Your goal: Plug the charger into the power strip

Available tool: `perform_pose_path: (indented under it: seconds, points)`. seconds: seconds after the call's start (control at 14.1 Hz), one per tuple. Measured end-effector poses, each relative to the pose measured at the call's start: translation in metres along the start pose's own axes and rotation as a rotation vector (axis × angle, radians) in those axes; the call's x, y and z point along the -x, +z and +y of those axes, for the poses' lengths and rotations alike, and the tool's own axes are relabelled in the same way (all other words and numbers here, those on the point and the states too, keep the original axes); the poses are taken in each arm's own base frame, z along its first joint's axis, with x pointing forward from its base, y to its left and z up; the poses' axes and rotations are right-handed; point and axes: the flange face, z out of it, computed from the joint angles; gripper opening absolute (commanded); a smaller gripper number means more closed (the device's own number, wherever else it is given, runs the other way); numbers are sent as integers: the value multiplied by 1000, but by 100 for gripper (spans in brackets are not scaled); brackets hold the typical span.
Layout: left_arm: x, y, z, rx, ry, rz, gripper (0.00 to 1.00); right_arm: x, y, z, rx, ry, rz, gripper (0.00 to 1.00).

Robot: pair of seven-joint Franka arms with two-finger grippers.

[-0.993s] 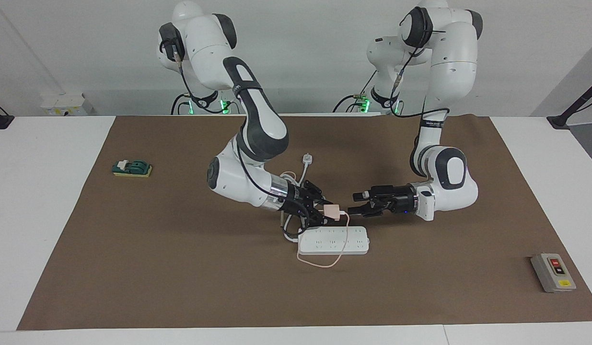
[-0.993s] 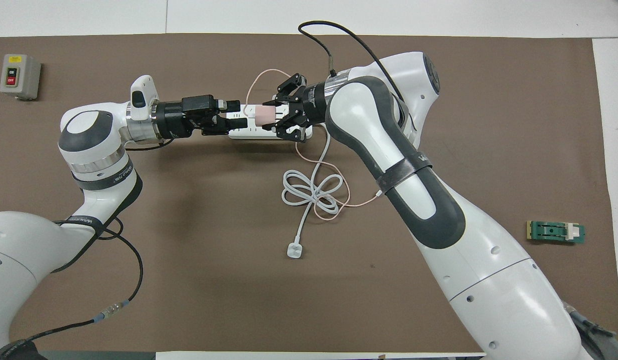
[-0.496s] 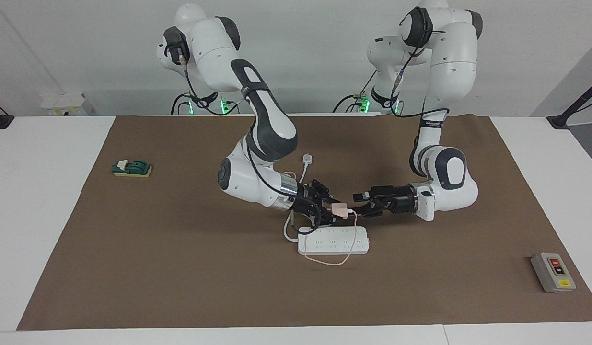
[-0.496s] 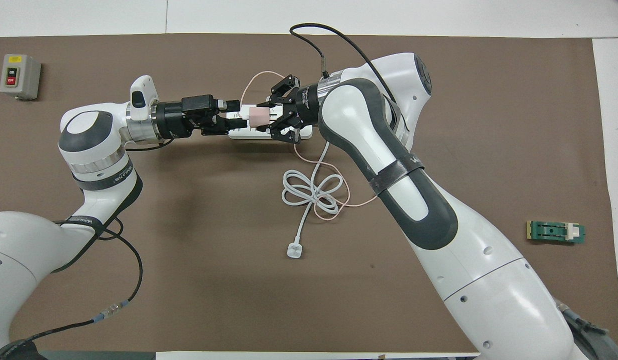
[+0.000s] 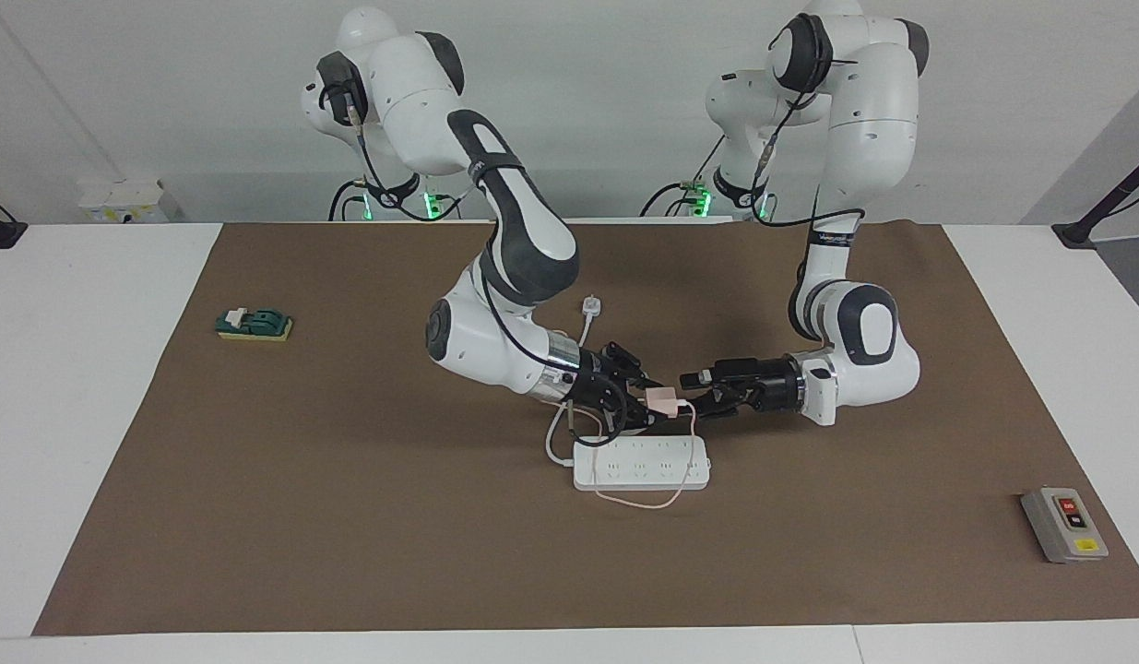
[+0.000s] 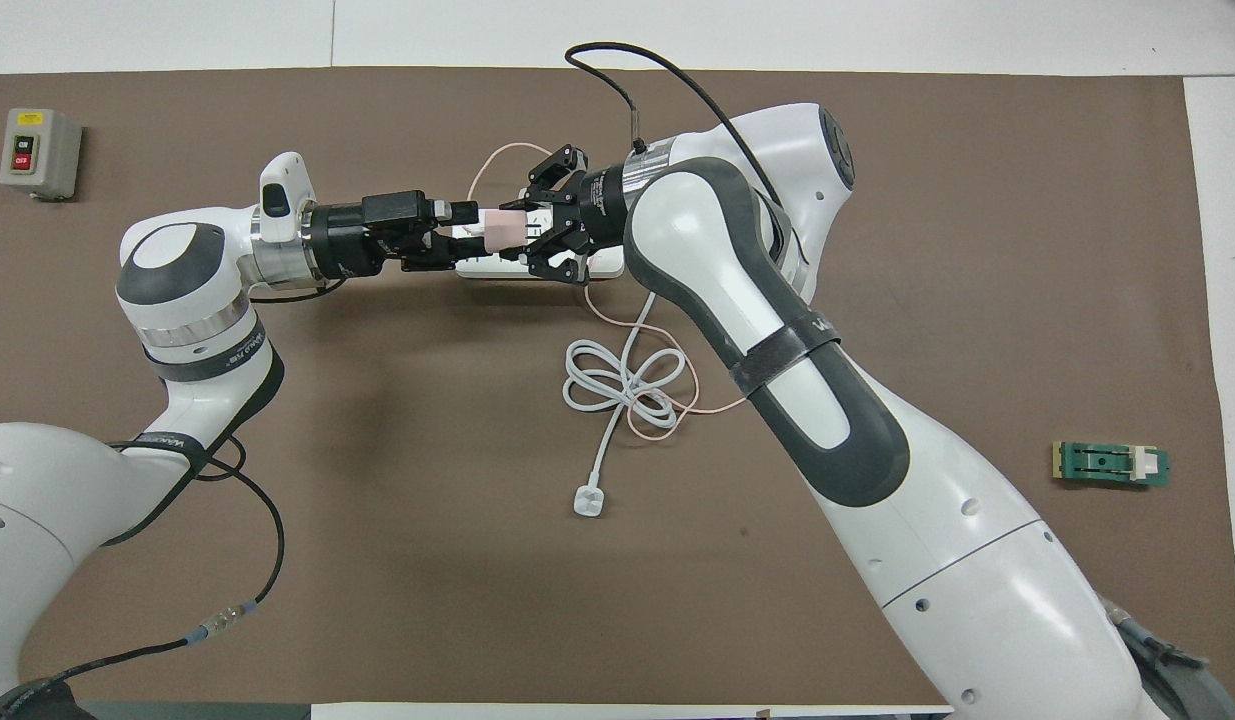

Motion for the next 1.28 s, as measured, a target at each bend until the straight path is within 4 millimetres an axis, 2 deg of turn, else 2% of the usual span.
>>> perform_pose_path:
  seconds: [0.14,0.21,0.28,0.35,0.43,0.5,0.57,0.64,1.06,1.13,1.28]
  points:
    - [0,0,0,0,0,0,93,1,0,0,0,1,-2,0]
    - [0,0,0,0,1,0,79,3,1,0,1,5,-4,0]
    - [0,0,0,0,1,0,61,4,3,1,4,6,-7,0]
    - [0,0,0,0,3,0,48,6,5,2,6,5,-10,0]
    - [0,0,0,0,11,0,42,7,6,2,7,5,-11,0]
    - [0,0,-1,0,21,0,31,7,6,2,7,5,-12,0]
    - [0,0,-3,-2,25,1,13,8,6,2,6,4,-12,0]
    - [1,0,-6,-2,27,1,0,8,6,2,6,4,-13,0]
    - [0,-1,-9,-1,44,2,0,7,8,2,5,16,-12,0]
    - [0,-1,-9,-1,45,2,0,7,8,2,4,16,-12,99]
    - [0,-1,-9,-1,46,2,0,8,9,2,2,15,-12,100]
